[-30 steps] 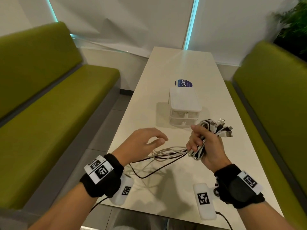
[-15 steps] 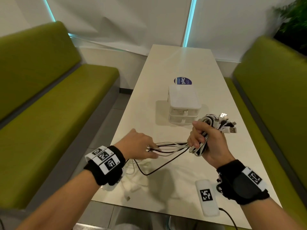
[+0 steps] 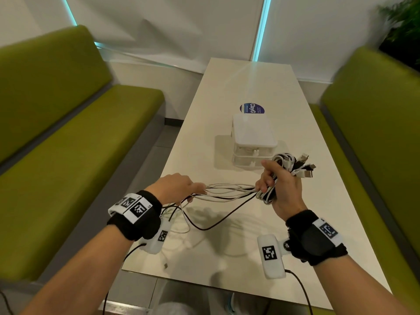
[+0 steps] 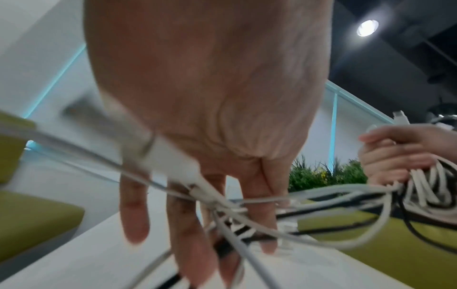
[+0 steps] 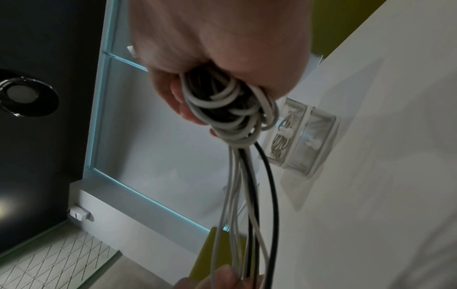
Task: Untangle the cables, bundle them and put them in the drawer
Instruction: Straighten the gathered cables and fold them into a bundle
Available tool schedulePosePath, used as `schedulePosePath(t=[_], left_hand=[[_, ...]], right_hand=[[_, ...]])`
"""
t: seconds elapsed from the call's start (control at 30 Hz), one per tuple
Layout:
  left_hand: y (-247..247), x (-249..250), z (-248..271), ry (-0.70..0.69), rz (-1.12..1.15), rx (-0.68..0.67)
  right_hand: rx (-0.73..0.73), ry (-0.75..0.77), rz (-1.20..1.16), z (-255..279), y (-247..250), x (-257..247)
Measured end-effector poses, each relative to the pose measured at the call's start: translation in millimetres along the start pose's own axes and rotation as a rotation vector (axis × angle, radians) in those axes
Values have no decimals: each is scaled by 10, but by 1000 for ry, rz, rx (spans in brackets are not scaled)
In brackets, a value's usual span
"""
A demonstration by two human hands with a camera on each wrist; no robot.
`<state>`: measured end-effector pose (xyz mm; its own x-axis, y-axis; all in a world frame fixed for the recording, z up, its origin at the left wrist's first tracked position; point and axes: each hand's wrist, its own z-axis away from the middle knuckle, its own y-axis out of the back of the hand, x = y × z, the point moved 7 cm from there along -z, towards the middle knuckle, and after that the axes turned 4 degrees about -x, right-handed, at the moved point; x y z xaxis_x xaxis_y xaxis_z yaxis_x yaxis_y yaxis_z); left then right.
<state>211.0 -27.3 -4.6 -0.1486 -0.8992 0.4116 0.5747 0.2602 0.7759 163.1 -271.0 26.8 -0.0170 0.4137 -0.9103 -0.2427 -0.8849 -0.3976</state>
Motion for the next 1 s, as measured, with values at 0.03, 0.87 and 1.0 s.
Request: schedulePosePath(t=[0.03,0.87,1.0], left_hand=[[7,3,-18,12,-70,44],[132,-1224,-171,380,-195,-151],[227,-1289,-178,440,-209,53]], right_hand=[[1,-3,1,-1,-3,-2],[-28,-67,19,-19,-13,-50],[-31,-72,39,-42,-39,18]])
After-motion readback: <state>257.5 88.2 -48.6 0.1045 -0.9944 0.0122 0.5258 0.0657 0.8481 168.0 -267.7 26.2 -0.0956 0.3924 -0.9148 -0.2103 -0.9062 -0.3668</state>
